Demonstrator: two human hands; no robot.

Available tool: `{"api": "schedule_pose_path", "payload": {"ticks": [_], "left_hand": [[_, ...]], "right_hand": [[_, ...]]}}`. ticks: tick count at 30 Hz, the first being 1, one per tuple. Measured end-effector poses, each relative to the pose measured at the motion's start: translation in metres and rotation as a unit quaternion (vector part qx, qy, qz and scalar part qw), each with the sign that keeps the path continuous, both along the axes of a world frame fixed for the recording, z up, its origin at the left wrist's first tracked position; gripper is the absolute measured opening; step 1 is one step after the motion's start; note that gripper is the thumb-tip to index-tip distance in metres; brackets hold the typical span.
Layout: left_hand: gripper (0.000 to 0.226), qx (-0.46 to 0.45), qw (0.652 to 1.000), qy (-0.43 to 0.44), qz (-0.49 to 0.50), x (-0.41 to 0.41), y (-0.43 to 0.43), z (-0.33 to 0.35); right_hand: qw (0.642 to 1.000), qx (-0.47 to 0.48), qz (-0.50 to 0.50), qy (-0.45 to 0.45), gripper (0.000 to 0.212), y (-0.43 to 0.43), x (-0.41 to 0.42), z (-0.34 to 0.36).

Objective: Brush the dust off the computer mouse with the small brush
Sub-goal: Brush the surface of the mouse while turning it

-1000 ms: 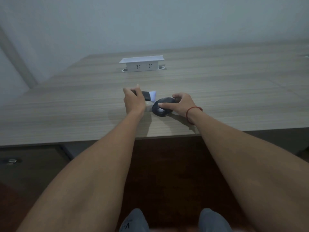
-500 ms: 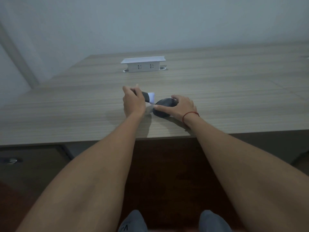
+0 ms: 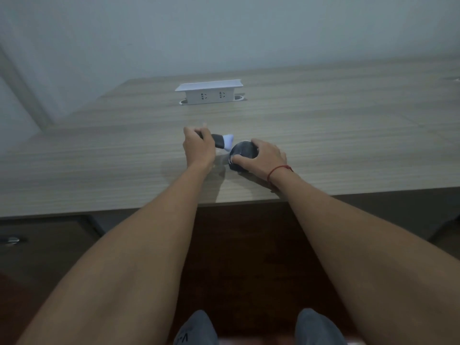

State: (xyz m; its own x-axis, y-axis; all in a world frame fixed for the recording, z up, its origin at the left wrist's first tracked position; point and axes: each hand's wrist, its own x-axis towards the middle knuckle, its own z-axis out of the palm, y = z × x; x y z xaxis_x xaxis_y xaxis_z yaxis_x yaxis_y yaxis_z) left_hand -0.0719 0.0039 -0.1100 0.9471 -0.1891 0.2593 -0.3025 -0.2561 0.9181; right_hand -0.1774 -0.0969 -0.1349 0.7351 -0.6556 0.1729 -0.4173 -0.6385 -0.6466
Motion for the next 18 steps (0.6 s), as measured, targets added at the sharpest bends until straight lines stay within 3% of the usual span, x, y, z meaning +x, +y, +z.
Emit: {"api": "schedule_pose_path", "payload": {"ticks": [2, 5, 9, 14, 18], "left_hand": [[0.022, -0.03, 0.999, 0.01, -0.017, -0.005, -0.006, 0.004], [0.023, 0.017, 0.999, 0.009, -0.047, -0.008, -0.012, -0.002], [0.024, 0.062, 0.998, 0.011, 0.027, 0.001, -0.003, -0.009], [0.021, -0.01, 0.999, -0.046, -0.008, -0.001, -0.003, -0.004], [0.021, 0.007, 0.998, -0.048, -0.037, -0.005, -0.008, -0.008]], "right_hand": [[1.0, -0.013, 0.016, 0.02, 0.065, -0.001, 0.003, -0.002], [0.998, -0.033, 0.027, 0.04, 0.067, -0.002, 0.006, -0.006], [0.997, -0.059, 0.015, 0.046, 0.098, -0.001, 0.006, -0.008], [0.997, -0.056, 0.02, 0.051, 0.088, -0.003, 0.006, -0.004], [0.999, -0.03, 0.031, 0.025, 0.072, -0.002, 0.003, -0.004]]}}
